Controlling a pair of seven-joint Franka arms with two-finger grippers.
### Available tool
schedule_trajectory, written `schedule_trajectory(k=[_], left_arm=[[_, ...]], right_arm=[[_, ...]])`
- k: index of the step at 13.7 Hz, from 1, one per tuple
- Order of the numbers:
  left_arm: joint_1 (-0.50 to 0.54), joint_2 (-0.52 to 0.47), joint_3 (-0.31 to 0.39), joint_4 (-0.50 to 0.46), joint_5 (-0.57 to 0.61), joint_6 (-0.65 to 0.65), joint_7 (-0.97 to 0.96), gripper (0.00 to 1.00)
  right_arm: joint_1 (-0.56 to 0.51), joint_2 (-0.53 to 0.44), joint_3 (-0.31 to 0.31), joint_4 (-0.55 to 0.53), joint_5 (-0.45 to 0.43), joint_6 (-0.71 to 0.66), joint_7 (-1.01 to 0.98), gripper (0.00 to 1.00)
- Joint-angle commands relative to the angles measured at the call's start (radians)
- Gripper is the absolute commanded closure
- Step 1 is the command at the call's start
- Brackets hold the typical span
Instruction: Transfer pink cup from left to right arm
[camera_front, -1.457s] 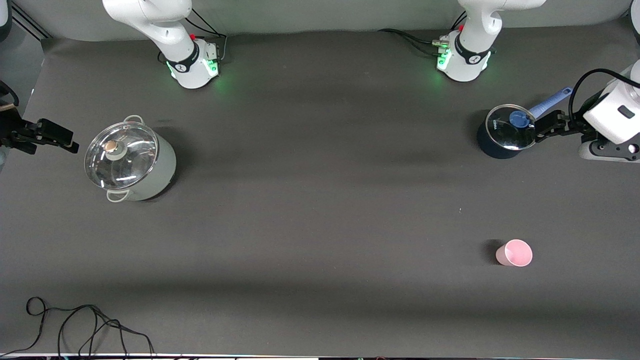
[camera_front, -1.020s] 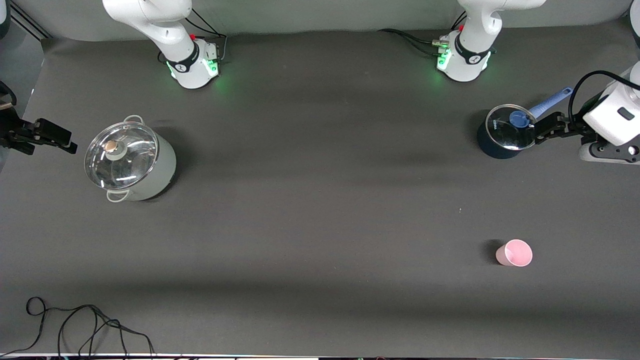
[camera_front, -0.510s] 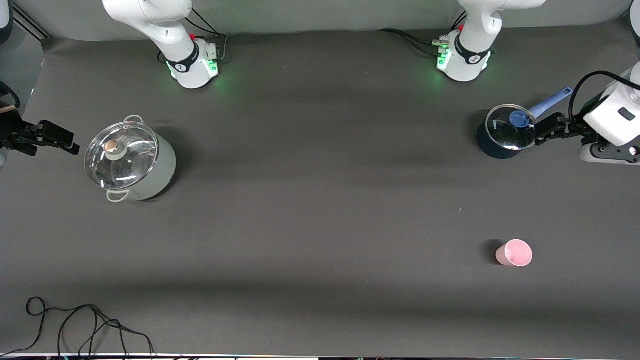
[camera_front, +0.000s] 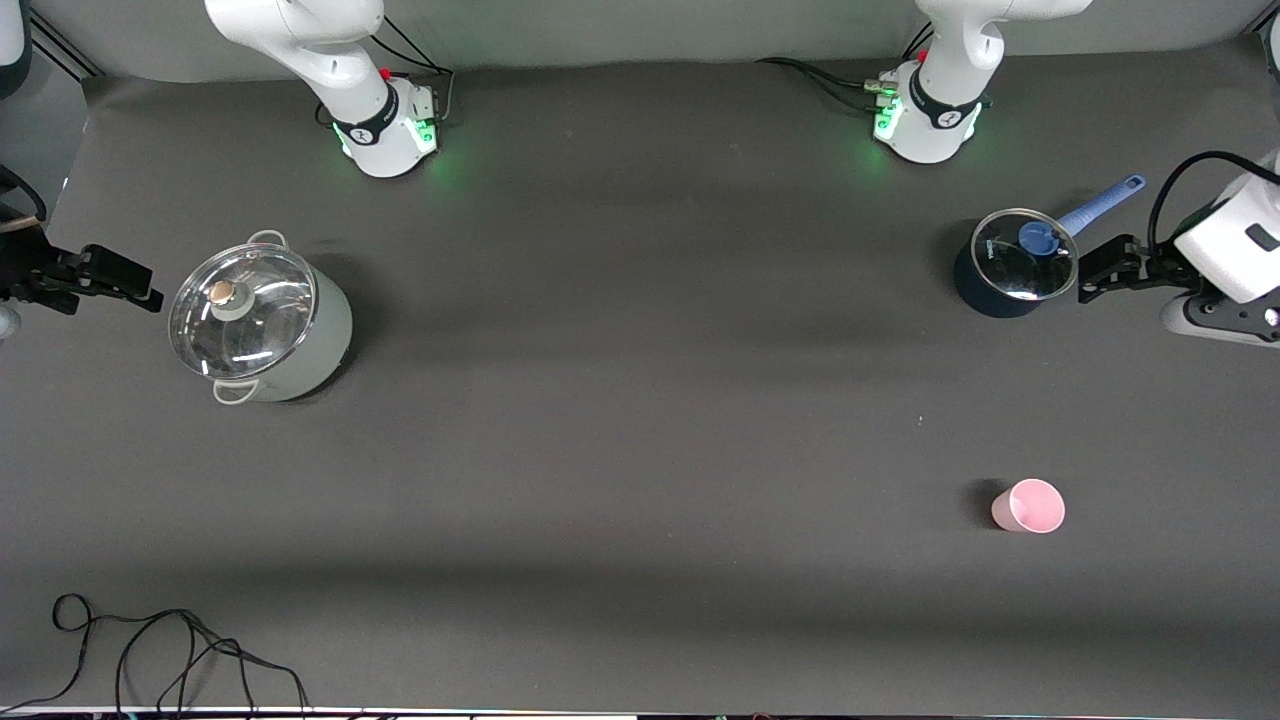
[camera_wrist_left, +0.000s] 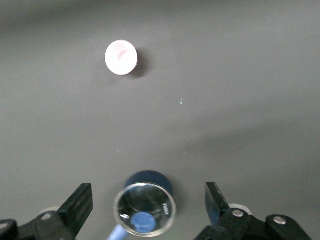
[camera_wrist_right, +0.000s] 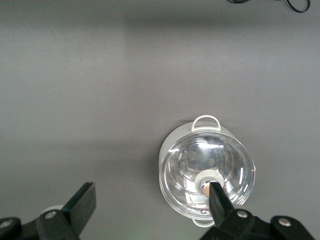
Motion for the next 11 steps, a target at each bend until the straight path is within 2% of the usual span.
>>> schedule_trajectory(k=[1,6,11], left_arm=[[0.061,0.066,0.004,0.097,-0.024,0.018,0.269,0.0],[0.254,0.143,0.005,0.103,-0.253,0.075,0.722,0.0],[0.481,0.333,0.004,0.1,-0.573,0.068,1.217,0.0]], right_arm=[[0.012,-0.005,-0.008,0.001,-0.001,-0.011,0.02,0.0],[0.013,-0.009,-0.008,-0.008,-0.001,-0.015,0.018,0.0],[0.013,-0.011,-0.008,-0.007,-0.001,-0.023,0.018,0.0]])
